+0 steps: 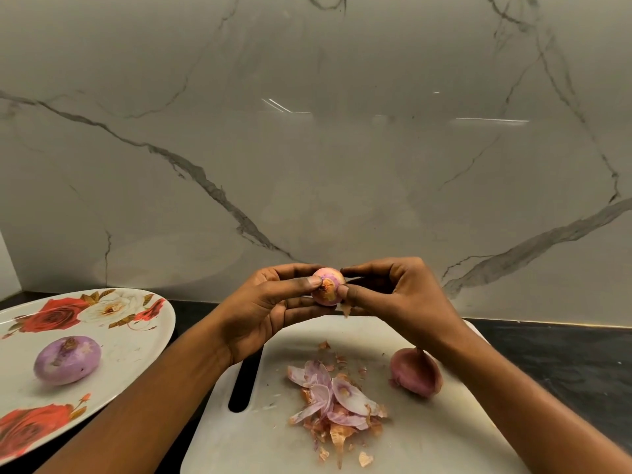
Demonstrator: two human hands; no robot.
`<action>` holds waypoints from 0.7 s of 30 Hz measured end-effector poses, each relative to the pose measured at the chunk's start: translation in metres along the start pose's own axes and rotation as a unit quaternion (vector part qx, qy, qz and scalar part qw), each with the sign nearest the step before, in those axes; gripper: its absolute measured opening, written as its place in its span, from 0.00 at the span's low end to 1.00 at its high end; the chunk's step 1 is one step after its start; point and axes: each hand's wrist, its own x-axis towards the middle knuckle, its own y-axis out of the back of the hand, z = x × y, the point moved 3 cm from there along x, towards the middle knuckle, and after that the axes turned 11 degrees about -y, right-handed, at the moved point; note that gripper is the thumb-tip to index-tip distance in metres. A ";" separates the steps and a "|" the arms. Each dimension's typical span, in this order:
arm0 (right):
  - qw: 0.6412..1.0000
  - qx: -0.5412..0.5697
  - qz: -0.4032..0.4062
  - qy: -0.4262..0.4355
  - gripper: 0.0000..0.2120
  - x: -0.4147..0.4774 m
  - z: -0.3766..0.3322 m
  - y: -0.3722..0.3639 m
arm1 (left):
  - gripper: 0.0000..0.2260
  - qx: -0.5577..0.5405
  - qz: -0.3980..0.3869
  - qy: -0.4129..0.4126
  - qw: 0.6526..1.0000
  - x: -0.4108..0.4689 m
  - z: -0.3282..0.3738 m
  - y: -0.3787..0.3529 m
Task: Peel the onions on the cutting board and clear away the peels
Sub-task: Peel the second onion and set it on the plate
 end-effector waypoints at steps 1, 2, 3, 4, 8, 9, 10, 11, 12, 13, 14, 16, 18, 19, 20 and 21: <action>1.000 -0.007 0.009 0.008 0.13 0.000 0.000 0.001 | 0.21 0.000 0.003 -0.002 1.000 0.000 0.000 0.001; 1.000 -0.018 0.017 0.017 0.12 0.000 0.000 0.001 | 0.21 -0.002 0.005 -0.004 1.000 0.001 0.000 0.001; 0.999 -0.032 0.025 0.028 0.11 0.000 0.000 0.001 | 0.22 -0.003 0.006 -0.006 1.000 0.001 -0.001 0.002; 0.998 -0.047 0.031 0.038 0.11 -0.001 0.000 0.000 | 0.22 -0.003 0.005 -0.007 1.000 0.001 -0.001 0.002; 0.992 -0.087 0.057 0.072 0.08 -0.005 -0.001 -0.002 | 0.24 0.003 0.003 -0.013 1.000 0.002 -0.001 0.002; 0.991 -0.093 0.061 0.077 0.07 -0.005 -0.001 -0.002 | 0.24 0.003 0.003 -0.014 1.000 0.001 0.000 0.002; 0.990 -0.098 0.063 0.081 0.07 -0.005 0.000 -0.002 | 0.24 0.002 0.003 -0.013 1.000 0.001 0.000 0.002; 0.989 -0.101 0.064 0.083 0.07 -0.004 0.000 -0.002 | 0.24 0.002 0.004 -0.013 1.000 0.001 0.000 0.002; 0.989 -0.103 0.065 0.084 0.06 -0.004 0.001 -0.001 | 0.24 0.002 0.004 -0.012 1.000 0.001 -0.001 0.002; 0.989 -0.105 0.065 0.086 0.06 -0.004 0.001 -0.001 | 0.24 0.002 0.003 -0.012 1.000 0.001 -0.001 0.002; 0.988 -0.109 0.066 0.091 0.06 -0.004 0.001 0.000 | 0.24 0.003 0.002 -0.012 1.000 0.001 -0.002 0.002; 0.984 -0.122 0.073 0.104 0.05 -0.005 0.000 -0.001 | 0.24 0.010 -0.001 -0.012 1.000 0.002 -0.003 0.003; 0.982 -0.130 0.081 0.113 0.04 -0.006 -0.001 -0.001 | 0.24 0.019 -0.003 -0.011 1.000 0.003 -0.004 0.003; 0.981 -0.134 0.084 0.117 0.03 -0.007 -0.001 -0.002 | 0.24 0.022 -0.003 -0.011 1.000 0.003 -0.004 0.003; 0.979 -0.139 0.086 0.120 0.04 -0.007 -0.002 -0.003 | 0.24 0.022 -0.002 -0.010 1.000 0.004 -0.004 0.004; 0.978 -0.143 0.090 0.123 0.04 -0.007 -0.003 -0.004 | 0.24 0.020 -0.003 -0.009 1.000 0.004 -0.004 0.003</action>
